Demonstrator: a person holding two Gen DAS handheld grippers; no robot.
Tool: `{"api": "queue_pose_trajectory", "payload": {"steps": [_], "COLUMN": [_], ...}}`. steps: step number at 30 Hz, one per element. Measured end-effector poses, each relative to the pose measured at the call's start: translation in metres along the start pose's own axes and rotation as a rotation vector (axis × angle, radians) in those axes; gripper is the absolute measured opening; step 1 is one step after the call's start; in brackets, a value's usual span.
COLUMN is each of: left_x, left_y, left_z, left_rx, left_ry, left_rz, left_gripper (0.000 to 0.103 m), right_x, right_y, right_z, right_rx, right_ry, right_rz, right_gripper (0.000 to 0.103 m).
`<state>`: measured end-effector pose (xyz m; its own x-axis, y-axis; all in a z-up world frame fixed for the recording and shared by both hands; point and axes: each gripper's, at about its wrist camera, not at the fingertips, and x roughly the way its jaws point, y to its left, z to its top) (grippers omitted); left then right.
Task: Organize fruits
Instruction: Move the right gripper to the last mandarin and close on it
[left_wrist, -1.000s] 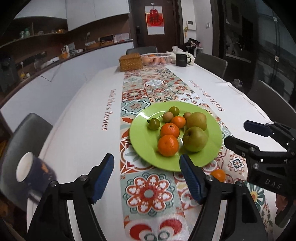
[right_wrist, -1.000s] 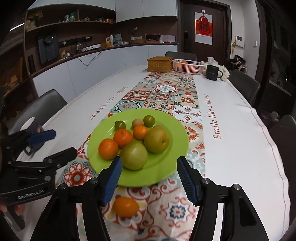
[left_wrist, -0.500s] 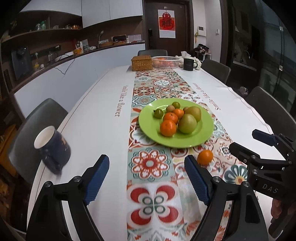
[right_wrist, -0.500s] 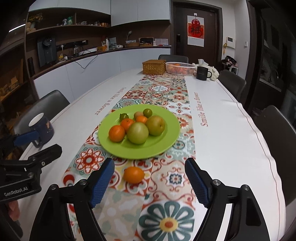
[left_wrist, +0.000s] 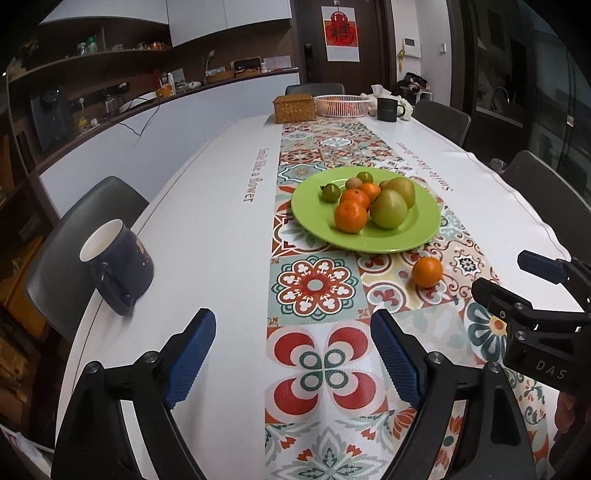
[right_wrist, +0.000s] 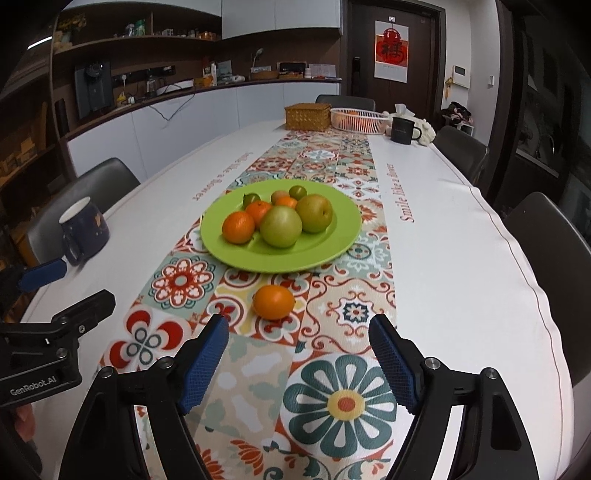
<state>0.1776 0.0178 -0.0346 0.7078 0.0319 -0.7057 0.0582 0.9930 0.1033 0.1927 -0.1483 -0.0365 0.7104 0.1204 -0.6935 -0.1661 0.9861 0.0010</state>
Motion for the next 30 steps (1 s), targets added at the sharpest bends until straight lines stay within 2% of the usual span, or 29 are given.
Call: {"api": "queue_pose_trajectory", "payload": {"steps": [7,18,25,30], "left_x": [0.015,0.041,0.053,0.06], "left_y": [-0.006,-0.007,-0.009,-0.011], "left_z": [-0.004,0.006,0.014,0.015], "left_rx": [0.03,0.06,0.081,0.092], "left_ry": [0.018,0.027,0.029,0.038], "left_rz": [-0.003,0.005,0.001,-0.004], "left_gripper": [0.086,0.086,0.086,0.086], "right_x": [0.017,0.059,0.076,0.086], "right_y": [0.004,0.006,0.009,0.012], "right_z": [-0.003,0.006,0.013,0.017], "right_rx": [-0.016,0.015,0.011,-0.008], "right_ry": [0.031,0.116,0.142,0.148], "right_rz": [0.005,0.042,0.053,0.053], "right_gripper": [0.078,0.058,0.051,0.05]}}
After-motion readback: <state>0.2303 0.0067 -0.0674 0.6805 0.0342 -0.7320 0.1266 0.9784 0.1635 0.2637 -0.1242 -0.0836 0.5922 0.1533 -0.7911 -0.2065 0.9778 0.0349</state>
